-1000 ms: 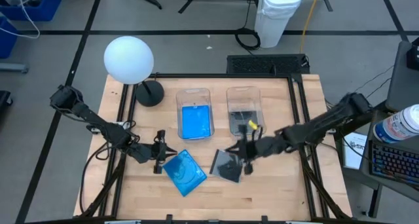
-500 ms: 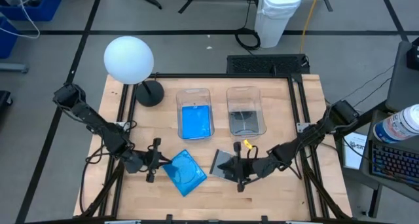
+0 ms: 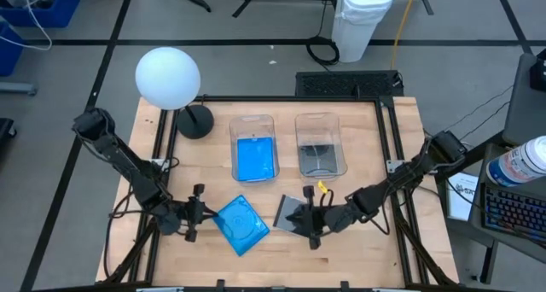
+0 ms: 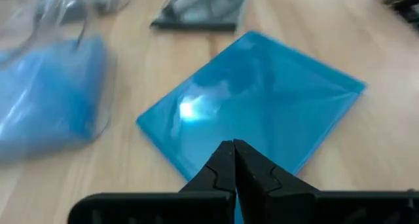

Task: Pick & place jewel cases by type
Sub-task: Put the blue cd case into the left transparent bin

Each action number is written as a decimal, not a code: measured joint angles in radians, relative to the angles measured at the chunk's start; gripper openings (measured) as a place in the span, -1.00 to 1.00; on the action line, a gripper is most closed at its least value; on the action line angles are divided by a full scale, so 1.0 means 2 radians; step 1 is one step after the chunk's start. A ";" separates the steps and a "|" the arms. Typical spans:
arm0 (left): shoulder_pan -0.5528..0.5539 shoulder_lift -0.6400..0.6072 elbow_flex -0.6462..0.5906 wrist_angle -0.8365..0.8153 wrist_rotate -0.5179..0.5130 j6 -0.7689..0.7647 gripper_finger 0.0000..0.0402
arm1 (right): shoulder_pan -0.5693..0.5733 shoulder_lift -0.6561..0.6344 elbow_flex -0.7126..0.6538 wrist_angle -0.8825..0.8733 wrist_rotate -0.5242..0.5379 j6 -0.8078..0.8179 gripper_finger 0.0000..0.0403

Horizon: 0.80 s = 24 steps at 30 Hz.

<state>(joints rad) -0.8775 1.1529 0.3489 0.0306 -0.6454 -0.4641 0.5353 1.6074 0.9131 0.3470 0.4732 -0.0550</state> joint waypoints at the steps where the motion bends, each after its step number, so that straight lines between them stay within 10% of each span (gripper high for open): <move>1: -0.001 0.002 0.000 -0.010 -0.005 -0.017 -0.97 | 0.002 0.002 0.000 0.002 0.001 0.003 -1.00; 8: -0.002 0.011 0.000 -0.025 -0.010 -0.056 -0.98 | 0.008 0.094 0.090 -0.017 -0.029 -0.009 -1.00; 17: -0.003 0.012 0.000 -0.024 -0.018 -0.018 -0.97 | 0.005 0.225 0.314 -0.293 0.050 0.061 -1.00; 24: -0.014 0.012 0.000 -0.011 -0.009 0.058 -0.98 | 0.008 0.241 0.318 -0.262 0.050 0.042 -1.00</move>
<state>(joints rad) -0.9049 1.1767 0.3489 0.0082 -0.6631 -0.3478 0.5522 2.0892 1.5490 -0.1777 0.5737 0.0282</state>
